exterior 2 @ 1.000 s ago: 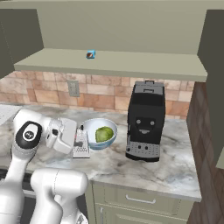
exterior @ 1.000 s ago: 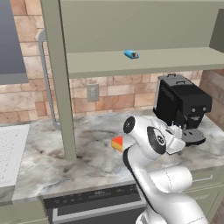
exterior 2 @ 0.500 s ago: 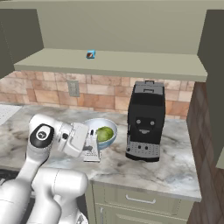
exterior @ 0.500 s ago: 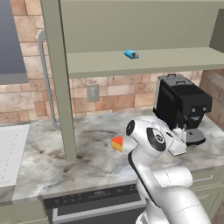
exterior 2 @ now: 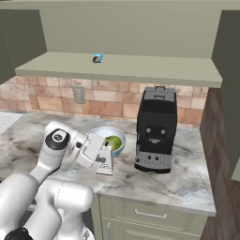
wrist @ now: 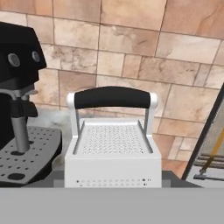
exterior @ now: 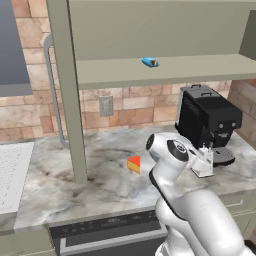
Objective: Pick the cheese from the fridge and the cheese grater from the cabinet and place them next to the salad bowl.
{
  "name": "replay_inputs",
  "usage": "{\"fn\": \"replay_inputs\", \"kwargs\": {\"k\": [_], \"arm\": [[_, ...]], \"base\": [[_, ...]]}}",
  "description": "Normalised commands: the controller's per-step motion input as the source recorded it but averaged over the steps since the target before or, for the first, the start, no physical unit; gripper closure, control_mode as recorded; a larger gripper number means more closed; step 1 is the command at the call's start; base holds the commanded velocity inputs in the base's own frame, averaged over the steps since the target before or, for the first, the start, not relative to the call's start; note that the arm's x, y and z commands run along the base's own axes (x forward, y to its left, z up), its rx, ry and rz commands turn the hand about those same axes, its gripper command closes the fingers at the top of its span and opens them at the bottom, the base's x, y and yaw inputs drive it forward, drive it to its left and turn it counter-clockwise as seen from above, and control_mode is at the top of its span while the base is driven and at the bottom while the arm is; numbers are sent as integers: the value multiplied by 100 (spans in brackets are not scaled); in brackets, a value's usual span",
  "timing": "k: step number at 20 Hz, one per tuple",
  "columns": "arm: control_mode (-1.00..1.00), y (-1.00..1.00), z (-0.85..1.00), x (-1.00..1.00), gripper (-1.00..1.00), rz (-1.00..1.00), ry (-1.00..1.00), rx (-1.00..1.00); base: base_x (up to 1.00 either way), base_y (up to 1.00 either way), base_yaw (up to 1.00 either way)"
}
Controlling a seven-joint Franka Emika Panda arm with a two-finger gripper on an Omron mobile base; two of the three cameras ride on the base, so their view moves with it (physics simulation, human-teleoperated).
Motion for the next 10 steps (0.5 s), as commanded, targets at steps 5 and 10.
{"fn": "replay_inputs", "kwargs": {"k": [5, 10], "arm": [[-100, -9, -32, 18, 100, -6, 1, 0], [-100, -4, -31, 22, 100, -3, 0, -1]], "base": [[0, 0, 0], [0, 0, 0]]}}
